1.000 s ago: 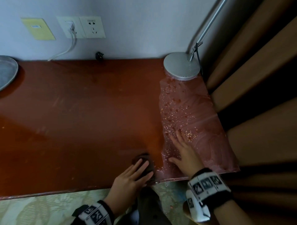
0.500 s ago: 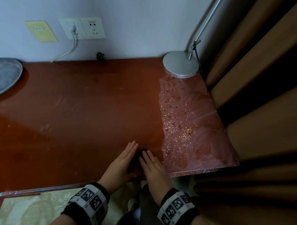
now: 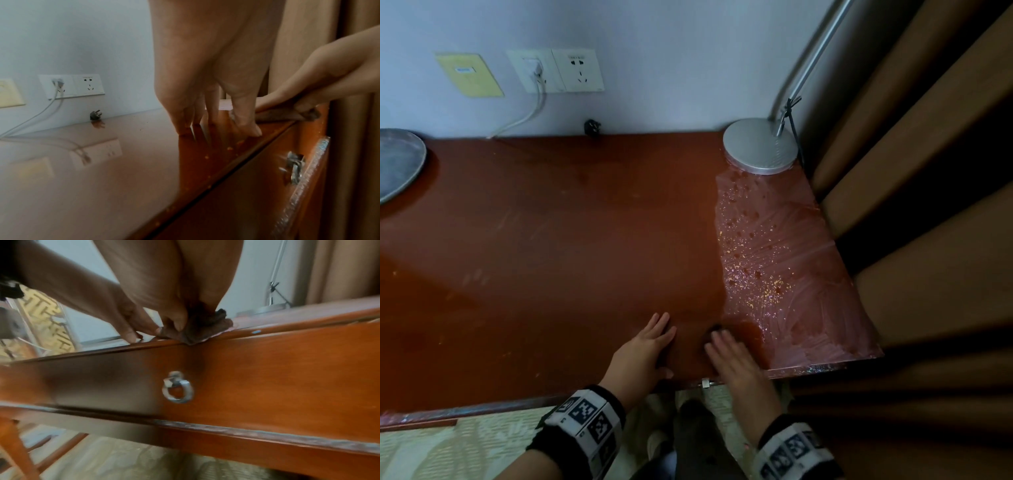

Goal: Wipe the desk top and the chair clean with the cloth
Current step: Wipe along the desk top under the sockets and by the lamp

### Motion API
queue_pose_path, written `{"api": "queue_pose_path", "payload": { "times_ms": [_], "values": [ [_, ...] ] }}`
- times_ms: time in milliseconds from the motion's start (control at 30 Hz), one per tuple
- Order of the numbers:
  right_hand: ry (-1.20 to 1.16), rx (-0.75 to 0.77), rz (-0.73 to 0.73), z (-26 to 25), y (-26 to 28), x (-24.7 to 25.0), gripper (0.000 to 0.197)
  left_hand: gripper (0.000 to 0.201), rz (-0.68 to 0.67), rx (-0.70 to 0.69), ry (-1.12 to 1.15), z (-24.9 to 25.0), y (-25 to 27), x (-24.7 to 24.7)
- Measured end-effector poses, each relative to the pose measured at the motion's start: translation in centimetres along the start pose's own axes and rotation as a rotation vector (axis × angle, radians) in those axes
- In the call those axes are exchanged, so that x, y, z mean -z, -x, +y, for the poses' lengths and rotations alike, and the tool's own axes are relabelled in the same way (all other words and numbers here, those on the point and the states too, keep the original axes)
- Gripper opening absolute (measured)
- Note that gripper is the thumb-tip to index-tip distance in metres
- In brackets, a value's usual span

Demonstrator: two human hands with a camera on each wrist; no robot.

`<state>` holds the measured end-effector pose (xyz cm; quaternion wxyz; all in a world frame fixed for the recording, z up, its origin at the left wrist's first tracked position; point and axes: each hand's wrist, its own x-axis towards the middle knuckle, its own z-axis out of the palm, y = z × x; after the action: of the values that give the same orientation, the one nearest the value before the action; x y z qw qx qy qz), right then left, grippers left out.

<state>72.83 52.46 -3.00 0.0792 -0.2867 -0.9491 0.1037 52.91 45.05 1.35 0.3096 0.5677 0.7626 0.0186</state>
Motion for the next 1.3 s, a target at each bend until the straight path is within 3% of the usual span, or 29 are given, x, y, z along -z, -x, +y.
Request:
{"api": "queue_pose_path", "payload": {
  "times_ms": [67, 133, 233, 300, 367, 467, 533, 600, 700, 733, 833, 900, 967, 1033, 1100, 1167, 1233, 1300],
  "values": [
    [0.026, -0.125, 0.048, 4.2, 0.9, 0.6, 0.091, 0.079, -0.002, 0.002, 0.006, 0.0, 0.1, 0.0],
    [0.037, -0.269, -0.007, 5.8, 1.0, 2.2, 0.107, 0.079, 0.003, 0.005, 0.011, 0.1, 0.1, 0.1],
    [-0.005, -0.406, -0.068, 2.8, -0.4, 2.7, 0.104, 0.08, -0.006, 0.01, 0.012, 0.2, 0.1, 0.0],
    [-0.067, -0.294, -0.088, -0.7, -0.9, 1.9, 0.097, 0.08, -0.014, 0.012, 0.0, 0.2, 0.0, 0.1],
    [-0.113, -0.073, -0.158, -2.4, -0.4, 0.4, 0.081, 0.08, -0.013, 0.008, -0.009, 0.1, -0.1, 0.1],
    [-0.112, -0.011, -0.179, 0.3, -0.4, 0.9, 0.082, 0.08, -0.008, 0.008, -0.006, -0.1, -0.2, 0.0],
    [-0.12, -0.171, -0.101, 3.7, -0.3, 1.8, 0.088, 0.08, -0.015, 0.004, 0.006, -0.1, -0.1, 0.0],
    [-0.158, -0.348, -0.126, 6.1, -0.5, 3.3, 0.09, 0.08, -0.018, 0.004, 0.01, -0.1, -0.1, 0.1],
    [-0.2, -0.525, -0.159, 3.9, -2.0, 4.6, 0.087, 0.081, -0.02, 0.008, 0.011, -0.1, -0.2, 0.1],
    [-0.202, -0.498, -0.195, 2.2, -2.5, 4.4, 0.086, 0.081, -0.024, 0.009, 0.007, -0.1, -0.3, 0.1],
    [-0.214, -0.192, -0.277, -1.7, -3.3, 2.7, 0.077, 0.081, -0.038, 0.01, -0.009, -0.1, -0.4, 0.2],
    [-0.223, -0.106, -0.357, -1.0, -3.5, 2.4, 0.077, 0.08, -0.027, 0.007, -0.011, -0.2, -0.4, 0.0],
    [-0.22, -0.151, -0.363, 1.6, -3.9, 2.9, 0.087, 0.08, -0.01, 0.007, 0.003, -0.3, -0.3, -0.1],
    [-0.22, -0.313, -0.327, 4.7, -4.1, 3.8, 0.093, 0.08, -0.014, 0.002, 0.006, -0.3, -0.2, -0.3],
    [-0.2, -0.455, -0.305, 7.1, -4.8, 4.4, 0.092, 0.078, -0.024, -0.001, 0.03, -0.5, -0.5, 0.1],
    [-0.172, -0.534, -0.317, 6.5, -5.7, 4.6, 0.089, 0.073, -0.044, 0.001, 0.078, -1.0, -1.4, 1.3],
    [-0.173, -0.488, -0.33, 3.9, -6.2, 4.3, 0.087, 0.072, -0.092, 0.002, 0.085, -1.5, -2.9, 2.6],
    [-0.155, -0.284, -0.382, 1.0, -6.5, 3.7, 0.086, 0.074, -0.153, 0.0, -0.005, -1.4, -4.4, 3.8]
  ]
}}
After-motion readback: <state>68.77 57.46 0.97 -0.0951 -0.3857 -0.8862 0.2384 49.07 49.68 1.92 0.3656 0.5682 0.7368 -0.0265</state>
